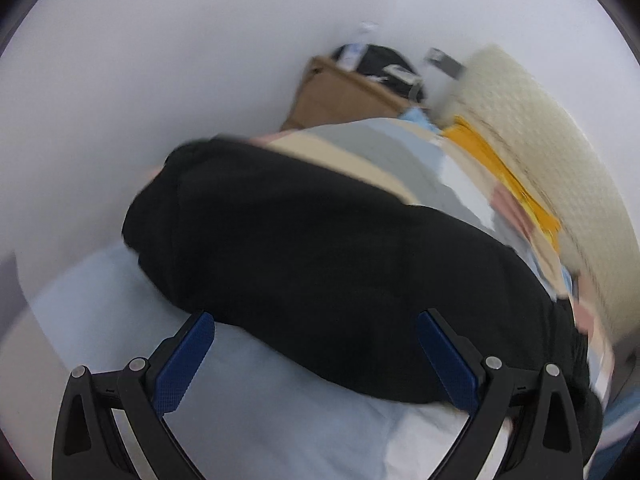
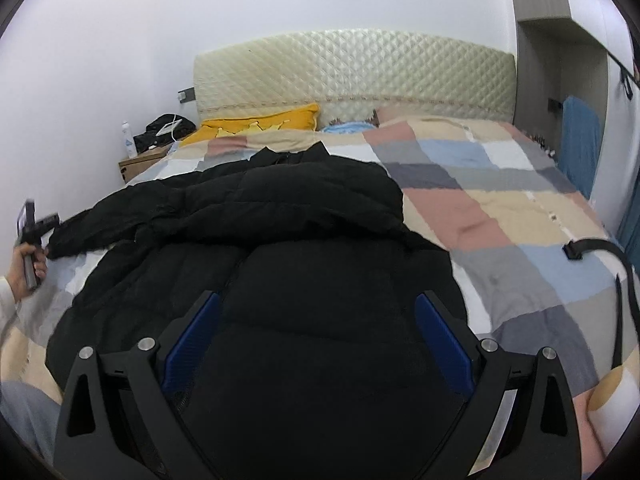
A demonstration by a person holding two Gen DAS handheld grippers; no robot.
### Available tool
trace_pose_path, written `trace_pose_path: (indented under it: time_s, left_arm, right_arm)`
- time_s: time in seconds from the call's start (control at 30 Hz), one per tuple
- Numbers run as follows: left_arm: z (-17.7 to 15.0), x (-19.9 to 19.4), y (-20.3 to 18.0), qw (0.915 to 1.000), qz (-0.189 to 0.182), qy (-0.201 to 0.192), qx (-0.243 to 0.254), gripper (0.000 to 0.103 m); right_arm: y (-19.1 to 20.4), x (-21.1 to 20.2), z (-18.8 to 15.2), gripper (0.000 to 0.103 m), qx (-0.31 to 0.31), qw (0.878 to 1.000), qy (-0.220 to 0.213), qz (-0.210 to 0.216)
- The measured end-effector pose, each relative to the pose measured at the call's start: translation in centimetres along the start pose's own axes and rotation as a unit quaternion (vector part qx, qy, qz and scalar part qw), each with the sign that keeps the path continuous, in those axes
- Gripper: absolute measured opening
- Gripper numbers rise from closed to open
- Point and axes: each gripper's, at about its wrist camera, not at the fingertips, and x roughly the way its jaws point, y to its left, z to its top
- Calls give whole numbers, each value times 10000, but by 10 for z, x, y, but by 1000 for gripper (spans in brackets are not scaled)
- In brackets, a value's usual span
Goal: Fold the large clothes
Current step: 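Close the left gripper on the other sleeve cuff, then lift the gripped sleeve upward with the left gripper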
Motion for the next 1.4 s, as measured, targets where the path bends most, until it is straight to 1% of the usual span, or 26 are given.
trace_pose_path:
  time_s: [0.13,0.23,0.37,0.43,0.53,0.6,0.67,0.77,0.8,0.83,0.87,0.9,0.93,0.97,1.0,1.07,1.2,1.3,1.4]
  left_arm:
    - [4,29,35,9987,-66,119,-482,102]
    - [4,33,54,9958,-384,-15,-826,101]
    - [6,37,55,9969,-327,-94,-707,101]
    - [7,38,56,9968,-326,-110,-725,101]
    - [13,42,58,9956,-340,-122,-866,101]
    - [22,47,61,9936,-362,-144,-1063,100]
    - [27,50,62,9916,-383,-162,-1225,97]
    - [33,56,62,9913,-275,-38,-1286,87]
    - [38,59,59,9918,-249,-2,-1253,77]
    - [41,58,58,9920,-247,13,-1235,71]
    - [44,57,59,9913,-286,53,-1282,61]
    - [46,54,60,9900,-311,49,-1374,48]
    - [48,48,61,9880,-374,6,-1498,41]
    - [48,40,62,9862,-450,-82,-1590,28]
    - [51,34,60,9860,-425,-130,-1605,21]
    - [55,23,54,9873,-330,-182,-1545,15]
    - [67,-6,27,9927,-174,-372,-1136,10]
    - [72,-30,9,9945,-144,-512,-901,8]
    - [80,-51,-9,9959,-82,-540,-722,8]
  right_arm:
    - [10,9,2,97,-7,9999,100,-17]
    - [18,17,3,97,-71,9997,207,-55]
    - [24,28,7,97,-77,9995,307,-55]
    - [27,32,9,97,-89,9994,336,-29]
    - [30,37,9,97,-137,9992,369,-74]
    - [31,39,7,97,-143,9991,387,-93]
    - [30,38,5,97,-155,9990,399,-116]
    - [27,34,5,97,-114,9992,356,-106]
    - [26,32,4,97,-114,9993,333,-99]
    - [26,31,5,97,-119,9994,311,-94]
    - [26,29,5,97,-121,9995,276,-91]
    - [25,28,5,97,-117,9996,259,-89]
    - [24,28,5,97,-103,9996,254,-82]
    - [23,28,5,97,-74,9996,255,-61]
    - [22,27,6,97,-51,9997,252,-34]
    - [22,26,6,97,-51,9997,222,-21]
    - [21,20,6,97,-50,9998,171,-6]
    - [20,14,6,97,-62,9999,115,0]
    - [17,8,6,97,-88,10000,37,-2]
